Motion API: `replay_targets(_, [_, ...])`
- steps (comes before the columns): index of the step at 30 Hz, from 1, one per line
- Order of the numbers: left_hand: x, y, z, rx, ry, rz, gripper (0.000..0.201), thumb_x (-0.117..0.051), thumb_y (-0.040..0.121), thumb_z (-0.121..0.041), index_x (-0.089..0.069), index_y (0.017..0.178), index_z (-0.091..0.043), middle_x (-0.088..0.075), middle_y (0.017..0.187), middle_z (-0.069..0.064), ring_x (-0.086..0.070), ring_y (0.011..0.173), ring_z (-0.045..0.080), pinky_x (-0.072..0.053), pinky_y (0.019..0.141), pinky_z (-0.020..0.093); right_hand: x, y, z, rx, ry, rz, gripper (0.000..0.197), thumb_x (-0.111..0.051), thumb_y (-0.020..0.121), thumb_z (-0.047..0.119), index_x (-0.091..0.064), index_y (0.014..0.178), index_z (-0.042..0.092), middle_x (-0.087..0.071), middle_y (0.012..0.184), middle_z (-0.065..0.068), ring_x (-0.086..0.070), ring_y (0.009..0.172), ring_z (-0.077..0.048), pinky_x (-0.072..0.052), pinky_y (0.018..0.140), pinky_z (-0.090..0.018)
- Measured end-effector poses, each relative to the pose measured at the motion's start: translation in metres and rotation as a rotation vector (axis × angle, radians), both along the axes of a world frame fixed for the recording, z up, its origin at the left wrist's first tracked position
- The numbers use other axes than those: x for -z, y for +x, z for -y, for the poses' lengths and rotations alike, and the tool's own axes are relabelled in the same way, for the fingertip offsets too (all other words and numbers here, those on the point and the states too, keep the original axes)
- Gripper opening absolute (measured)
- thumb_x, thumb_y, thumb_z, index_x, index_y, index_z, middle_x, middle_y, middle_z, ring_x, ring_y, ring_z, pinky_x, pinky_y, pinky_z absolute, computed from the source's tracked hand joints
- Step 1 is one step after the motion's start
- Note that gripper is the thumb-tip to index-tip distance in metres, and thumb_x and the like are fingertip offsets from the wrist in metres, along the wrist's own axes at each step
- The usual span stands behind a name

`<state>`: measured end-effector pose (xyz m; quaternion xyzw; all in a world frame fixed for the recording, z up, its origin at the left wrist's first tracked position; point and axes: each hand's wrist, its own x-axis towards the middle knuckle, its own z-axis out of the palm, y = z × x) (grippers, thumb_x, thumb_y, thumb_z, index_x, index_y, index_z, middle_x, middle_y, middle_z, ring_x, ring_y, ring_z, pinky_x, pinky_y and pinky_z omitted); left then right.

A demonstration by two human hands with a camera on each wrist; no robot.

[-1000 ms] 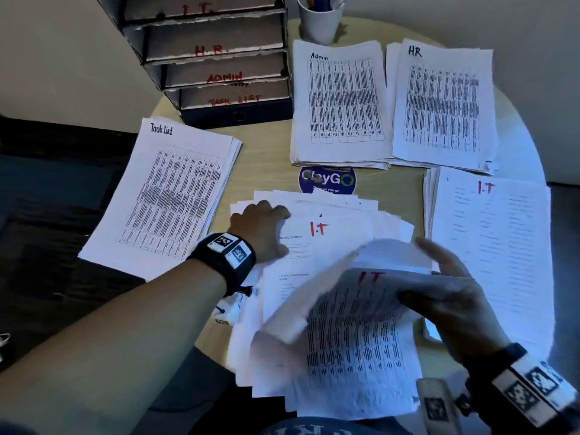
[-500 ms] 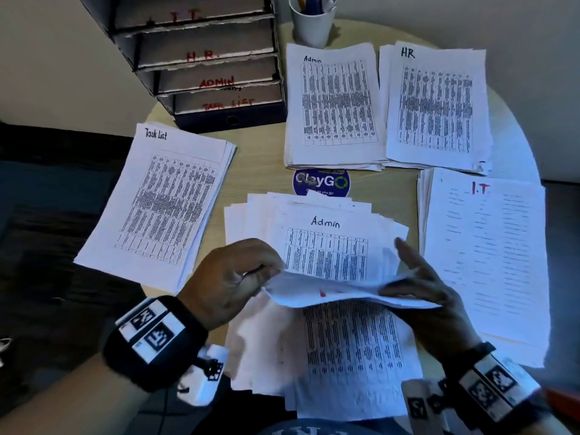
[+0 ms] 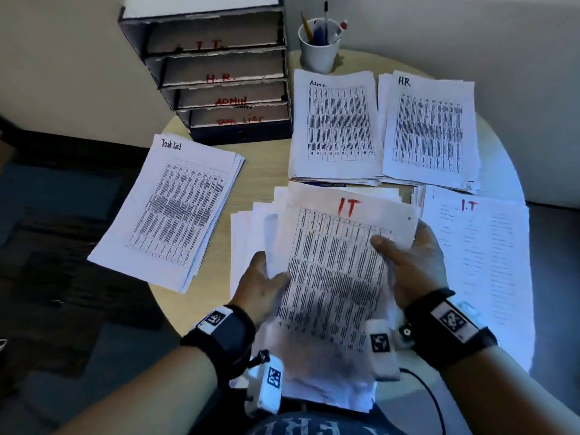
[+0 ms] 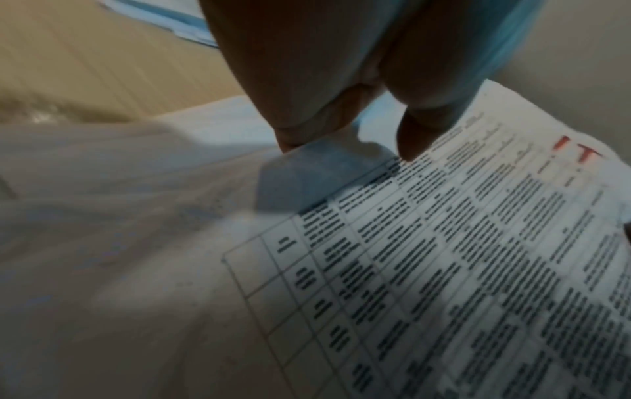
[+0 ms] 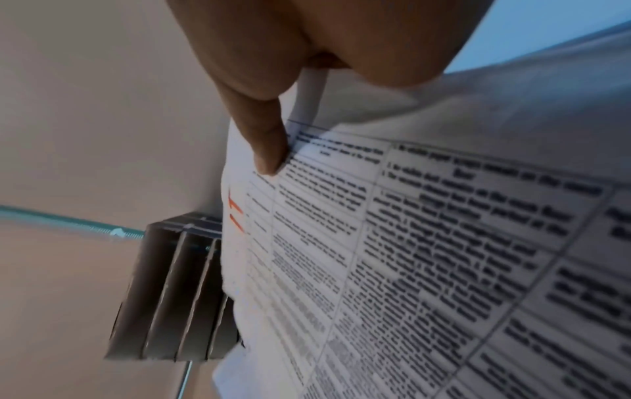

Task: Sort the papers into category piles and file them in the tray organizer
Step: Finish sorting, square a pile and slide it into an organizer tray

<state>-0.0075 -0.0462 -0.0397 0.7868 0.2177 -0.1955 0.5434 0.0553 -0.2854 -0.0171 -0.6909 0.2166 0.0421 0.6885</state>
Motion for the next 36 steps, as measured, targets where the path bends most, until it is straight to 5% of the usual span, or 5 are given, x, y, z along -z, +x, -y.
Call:
replay_targets(9, [-0.101, 0.03, 0.018, 0.554, 0.718, 0.522, 0.03, -0.041, 0.093, -0.023, -0.049, 0.121, -0.018, -0.061, 0.111, 0.007, -0.059, 0.099, 0.032, -0.043, 0.075, 0.038, -0.11, -0.016, -0.032, -0.529, -1.088, 0.865, 0.063, -0.073, 0.074, 0.029, -0.055, 0.133, 0.017, -0.059, 0.126, -0.005, -0.05, 0.125, -0.027, -0.033, 0.111, -0.049])
replay_targets(13, [-0.147, 0.033, 0.034, 0.819, 0.899, 0.785, 0.028, -0.057, 0.07, -0.013, -0.061, 0.094, -0.027, -0.062, 0.081, -0.005, -0.063, 0.072, 0.023, -0.037, 0.06, 0.032, -0.139, -0.018, -0.057, -0.927, -1.406, 0.562, 0.042, -0.058, 0.082, 0.019, -0.05, 0.124, 0.019, -0.07, 0.093, -0.001, -0.067, 0.089, -0.027, -0.045, 0.078, -0.036])
replay_targets(23, [-0.123, 0.035, -0.048, -0.283, 0.332, 0.408, 0.092, -0.081, 0.072, -0.035, -0.035, 0.149, -0.015, -0.043, 0.144, 0.012, -0.044, 0.131, 0.025, -0.035, 0.108, 0.036, -0.112, 0.008, 0.022, -0.499, -0.515, 0.135, 0.015, -0.081, 0.069, 0.026, -0.066, 0.068, 0.023, -0.061, 0.06, 0.005, -0.052, 0.053, 0.001, -0.043, 0.054, -0.019])
replay_targets(27, [-0.114, 0.043, -0.022, -0.207, -0.381, 0.186, 0.065, -0.082, 0.071, -0.033, -0.053, 0.128, -0.019, -0.064, 0.119, -0.002, -0.061, 0.109, 0.019, -0.046, 0.087, 0.036, -0.119, 0.006, 0.021, -0.409, -0.348, 0.239, 0.011, -0.079, 0.076, 0.018, -0.071, 0.082, 0.022, -0.071, 0.077, -0.011, -0.062, 0.066, -0.017, -0.056, 0.063, -0.043])
replay_targets(36, [-0.146, 0.052, 0.001, -0.151, -0.198, 0.662, 0.026, -0.051, 0.099, -0.016, -0.055, 0.125, -0.013, -0.067, 0.119, 0.008, -0.063, 0.113, 0.026, -0.054, 0.095, 0.048, -0.101, 0.003, -0.003, -0.151, -0.207, 0.398, 0.019, -0.076, 0.08, 0.009, -0.073, 0.098, 0.014, -0.076, 0.082, 0.012, -0.072, 0.079, -0.01, -0.06, 0.069, -0.029])
